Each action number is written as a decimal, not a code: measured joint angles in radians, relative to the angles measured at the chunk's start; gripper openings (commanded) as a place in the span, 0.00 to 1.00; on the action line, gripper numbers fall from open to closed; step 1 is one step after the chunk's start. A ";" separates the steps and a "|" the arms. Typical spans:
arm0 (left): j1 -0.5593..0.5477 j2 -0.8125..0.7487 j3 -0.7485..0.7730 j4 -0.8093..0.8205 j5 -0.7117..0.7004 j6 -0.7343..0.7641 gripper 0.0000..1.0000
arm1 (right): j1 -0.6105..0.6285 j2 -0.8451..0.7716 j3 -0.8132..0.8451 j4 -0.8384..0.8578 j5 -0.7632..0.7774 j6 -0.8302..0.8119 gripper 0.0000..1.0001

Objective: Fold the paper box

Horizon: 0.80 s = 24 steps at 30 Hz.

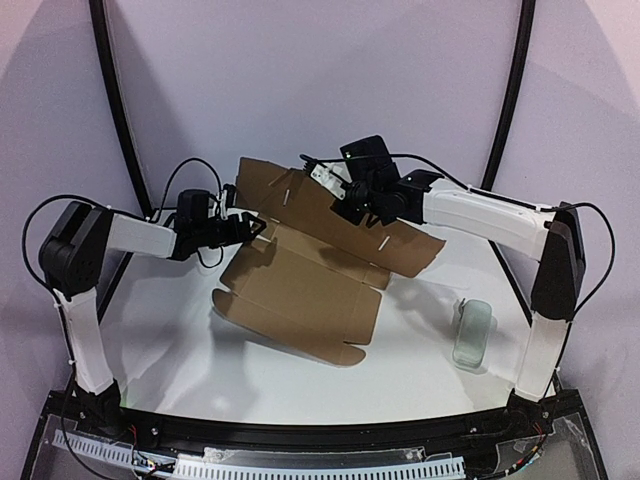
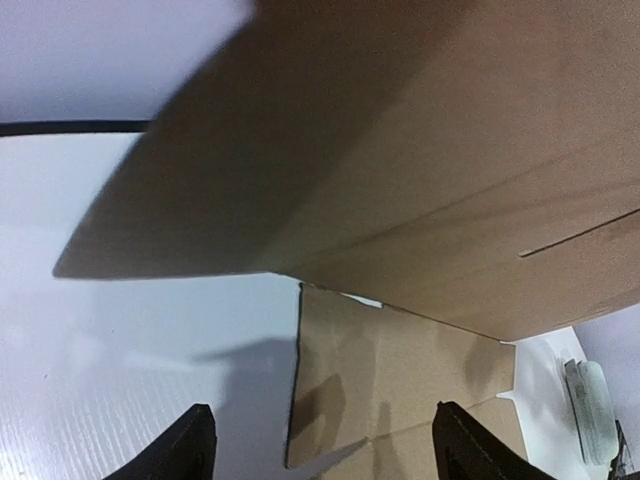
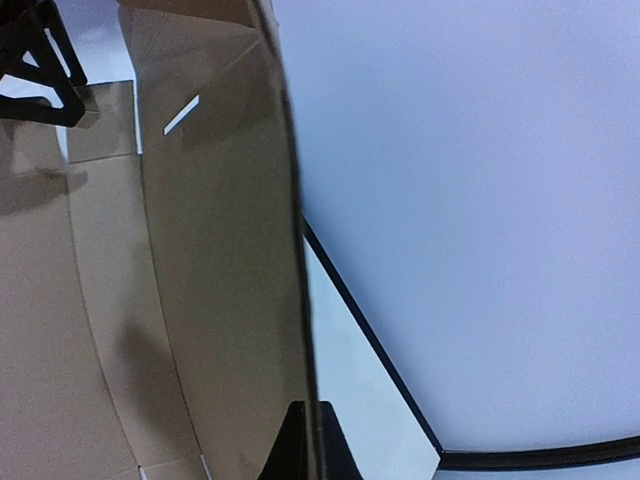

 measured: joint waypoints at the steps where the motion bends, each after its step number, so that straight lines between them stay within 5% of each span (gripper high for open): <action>1: -0.002 0.002 0.008 0.000 0.003 0.006 0.71 | 0.000 0.000 0.003 -0.004 0.000 0.004 0.00; 17: -0.037 0.010 -0.008 0.136 -0.015 -0.014 0.50 | 0.000 0.000 0.051 -0.060 -0.018 0.096 0.00; 24: -0.057 0.011 -0.032 0.187 -0.092 0.016 0.29 | -0.001 0.001 0.073 -0.106 -0.019 0.135 0.00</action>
